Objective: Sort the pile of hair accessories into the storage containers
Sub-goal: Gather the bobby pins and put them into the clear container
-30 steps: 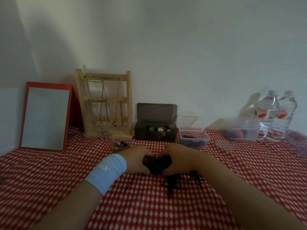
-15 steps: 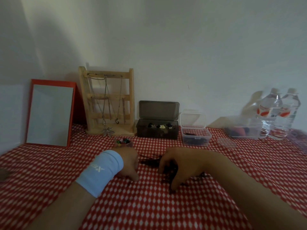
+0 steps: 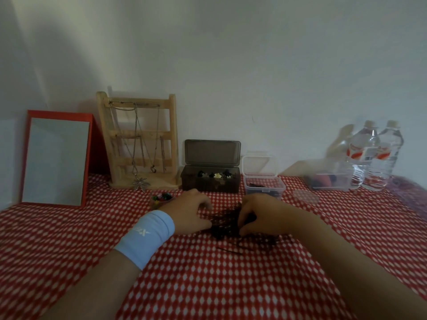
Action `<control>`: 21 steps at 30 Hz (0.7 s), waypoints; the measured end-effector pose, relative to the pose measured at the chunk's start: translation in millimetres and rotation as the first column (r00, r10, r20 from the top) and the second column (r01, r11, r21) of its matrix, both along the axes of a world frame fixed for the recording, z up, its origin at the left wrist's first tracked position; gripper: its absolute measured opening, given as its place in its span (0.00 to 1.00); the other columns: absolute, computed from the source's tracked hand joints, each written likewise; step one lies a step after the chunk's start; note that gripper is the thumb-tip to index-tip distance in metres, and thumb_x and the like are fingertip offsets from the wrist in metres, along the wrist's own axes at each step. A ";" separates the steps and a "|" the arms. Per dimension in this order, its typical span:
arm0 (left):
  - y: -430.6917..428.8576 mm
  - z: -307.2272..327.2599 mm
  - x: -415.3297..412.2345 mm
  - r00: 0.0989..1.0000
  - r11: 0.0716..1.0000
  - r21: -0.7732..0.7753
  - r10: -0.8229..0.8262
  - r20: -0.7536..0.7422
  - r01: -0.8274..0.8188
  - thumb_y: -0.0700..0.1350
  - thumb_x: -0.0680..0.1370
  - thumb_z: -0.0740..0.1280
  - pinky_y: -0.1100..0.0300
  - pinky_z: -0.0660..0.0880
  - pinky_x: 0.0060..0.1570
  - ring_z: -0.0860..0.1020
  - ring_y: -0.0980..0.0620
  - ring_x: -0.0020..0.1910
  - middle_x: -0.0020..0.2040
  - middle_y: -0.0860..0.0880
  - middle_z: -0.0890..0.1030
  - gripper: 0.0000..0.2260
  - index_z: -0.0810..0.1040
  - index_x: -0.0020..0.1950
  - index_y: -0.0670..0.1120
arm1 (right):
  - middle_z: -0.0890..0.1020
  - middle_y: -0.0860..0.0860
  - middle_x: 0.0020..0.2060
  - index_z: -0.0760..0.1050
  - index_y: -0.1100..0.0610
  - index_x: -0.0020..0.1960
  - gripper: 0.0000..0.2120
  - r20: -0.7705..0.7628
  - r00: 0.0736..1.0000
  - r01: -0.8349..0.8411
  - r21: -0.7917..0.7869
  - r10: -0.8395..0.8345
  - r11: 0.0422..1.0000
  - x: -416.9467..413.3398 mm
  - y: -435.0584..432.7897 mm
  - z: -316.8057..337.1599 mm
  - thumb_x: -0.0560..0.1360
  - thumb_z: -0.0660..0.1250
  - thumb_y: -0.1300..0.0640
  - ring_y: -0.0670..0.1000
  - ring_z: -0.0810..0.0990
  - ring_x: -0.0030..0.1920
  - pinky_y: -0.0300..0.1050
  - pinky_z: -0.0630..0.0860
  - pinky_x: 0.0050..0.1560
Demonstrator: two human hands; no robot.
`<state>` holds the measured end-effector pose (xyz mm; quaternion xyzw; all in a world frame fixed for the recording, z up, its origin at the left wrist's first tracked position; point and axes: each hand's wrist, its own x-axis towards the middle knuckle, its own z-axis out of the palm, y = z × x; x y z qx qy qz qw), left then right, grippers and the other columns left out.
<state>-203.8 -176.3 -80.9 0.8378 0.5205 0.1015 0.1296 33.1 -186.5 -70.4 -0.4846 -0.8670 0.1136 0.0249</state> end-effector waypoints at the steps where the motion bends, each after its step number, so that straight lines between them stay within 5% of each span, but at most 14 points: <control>1: 2.4 -1.6 -3.9 0.995 0.998 -0.058 0.002 -0.096 -0.007 0.56 0.73 0.71 0.54 0.68 0.66 0.67 0.53 0.67 0.67 0.53 0.67 0.27 0.69 0.70 0.55 | 0.77 0.39 0.52 0.83 0.42 0.51 0.09 -0.019 1.000 0.000 0.050 0.001 0.999 1.7 -1.0 -1.5 0.74 0.72 0.41 0.41 0.73 0.53 0.40 0.72 0.58; 3: 5.9 -6.9 -7.6 0.966 0.988 -0.150 -0.012 -0.258 -0.027 0.59 0.74 0.68 0.50 0.63 0.72 0.61 0.49 0.72 0.74 0.51 0.62 0.34 0.61 0.76 0.54 | 0.74 0.38 0.52 0.80 0.40 0.51 0.18 -0.020 1.000 0.020 0.162 -0.017 0.987 0.3 -6.5 -3.8 0.69 0.69 0.31 0.43 0.69 0.56 0.44 0.67 0.61; 6: 8.7 -11.4 -2.4 0.983 0.997 -0.076 -0.006 -0.181 -0.008 0.55 0.76 0.68 0.56 0.70 0.64 0.71 0.51 0.64 0.68 0.51 0.71 0.23 0.73 0.70 0.52 | 0.71 0.40 0.54 0.76 0.41 0.54 0.27 0.096 0.995 -0.024 0.185 0.006 0.982 -10.8 -18.2 -8.0 0.63 0.68 0.24 0.44 0.64 0.57 0.45 0.61 0.60; 12: 8.2 -5.6 6.9 0.999 0.997 -0.072 -0.027 -0.035 0.025 0.45 0.76 0.71 0.67 0.71 0.51 0.74 0.58 0.50 0.59 0.53 0.79 0.20 0.76 0.67 0.51 | 0.74 0.39 0.51 0.81 0.43 0.48 0.09 0.055 0.998 -0.018 0.141 0.011 0.990 -7.4 -10.6 -5.9 0.73 0.71 0.40 0.42 0.67 0.55 0.47 0.66 0.65; 17: 9.7 -4.7 -0.1 0.999 0.999 -0.024 -0.029 -0.030 0.028 0.47 0.73 0.73 0.64 0.71 0.55 0.71 0.57 0.53 0.57 0.57 0.70 0.22 0.73 0.65 0.54 | 0.78 0.38 0.48 0.82 0.44 0.50 0.08 -0.087 0.996 -0.029 0.078 0.036 0.997 -7.4 -4.7 0.0 0.73 0.74 0.45 0.39 0.75 0.48 0.40 0.76 0.54; 21: 6.4 0.0 -0.2 0.998 0.997 -0.027 -0.067 0.020 0.067 0.46 0.73 0.71 0.68 0.68 0.40 0.72 0.61 0.43 0.48 0.57 0.74 0.12 0.73 0.54 0.56 | 0.80 0.40 0.55 0.80 0.44 0.59 0.14 -0.081 0.990 -0.116 0.002 0.116 0.993 -31.7 -1.6 -7.7 0.75 0.73 0.48 0.39 0.76 0.50 0.37 0.76 0.55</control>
